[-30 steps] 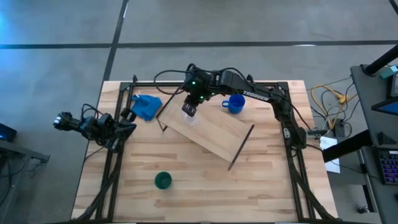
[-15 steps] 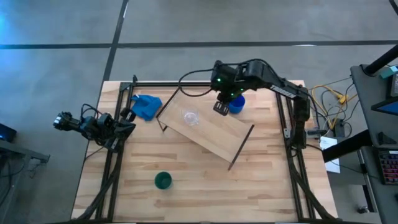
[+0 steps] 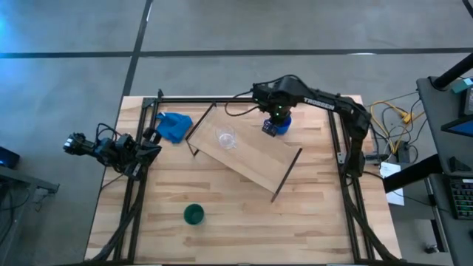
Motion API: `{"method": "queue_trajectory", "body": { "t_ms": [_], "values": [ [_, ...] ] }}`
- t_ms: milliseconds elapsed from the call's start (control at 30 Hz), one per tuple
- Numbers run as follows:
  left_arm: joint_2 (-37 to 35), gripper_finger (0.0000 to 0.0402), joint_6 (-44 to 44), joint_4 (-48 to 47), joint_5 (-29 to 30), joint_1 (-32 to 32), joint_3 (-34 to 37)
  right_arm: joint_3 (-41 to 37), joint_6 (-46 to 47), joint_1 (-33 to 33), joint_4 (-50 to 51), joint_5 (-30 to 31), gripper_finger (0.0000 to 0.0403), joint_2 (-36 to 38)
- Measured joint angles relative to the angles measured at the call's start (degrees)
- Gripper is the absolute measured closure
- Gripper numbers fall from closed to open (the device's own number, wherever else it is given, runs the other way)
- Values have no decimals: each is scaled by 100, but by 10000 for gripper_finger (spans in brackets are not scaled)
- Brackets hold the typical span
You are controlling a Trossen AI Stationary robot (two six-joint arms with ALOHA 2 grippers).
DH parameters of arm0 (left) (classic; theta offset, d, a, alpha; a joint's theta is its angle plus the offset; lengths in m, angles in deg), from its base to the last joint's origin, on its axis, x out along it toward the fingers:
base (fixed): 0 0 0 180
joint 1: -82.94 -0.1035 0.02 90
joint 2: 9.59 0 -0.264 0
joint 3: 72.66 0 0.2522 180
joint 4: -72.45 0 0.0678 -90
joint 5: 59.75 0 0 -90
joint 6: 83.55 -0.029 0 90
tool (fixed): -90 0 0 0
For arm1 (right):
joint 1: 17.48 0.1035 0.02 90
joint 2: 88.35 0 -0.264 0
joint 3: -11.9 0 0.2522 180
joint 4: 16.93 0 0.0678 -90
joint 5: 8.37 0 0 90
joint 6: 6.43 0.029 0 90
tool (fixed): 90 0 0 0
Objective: Stack small to large cups/mugs on shelf
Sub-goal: Put the blue mug on the shelf
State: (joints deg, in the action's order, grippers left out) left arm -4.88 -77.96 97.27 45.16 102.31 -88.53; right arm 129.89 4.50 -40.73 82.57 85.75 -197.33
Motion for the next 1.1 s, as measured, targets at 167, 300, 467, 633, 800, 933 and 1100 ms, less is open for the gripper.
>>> {"method": "queue_trajectory", "body": {
  "t_ms": [167,300,467,633,800,933,1100],
  "values": [
    [2,386,0,0,-2,0,0,-457,-46,-131,-185,0,364,17],
    [2,386,0,-2,-4,0,0,-657,-44,-146,-631,0,364,19],
    [2,386,0,0,-4,0,0,-923,-46,-167,-1196,0,364,19],
    [2,386,0,0,-4,0,-2,-1213,-44,-310,-1430,0,364,19],
    [2,386,0,2,5,0,-2,-1382,-51,-437,-1422,1,364,19],
    [2,386,0,14,17,0,-2,-1419,-152,-533,-1446,-2,364,19],
    [2,386,0,109,35,1,-4,-1440,-349,-637,-1509,0,364,19]
  ]
}}
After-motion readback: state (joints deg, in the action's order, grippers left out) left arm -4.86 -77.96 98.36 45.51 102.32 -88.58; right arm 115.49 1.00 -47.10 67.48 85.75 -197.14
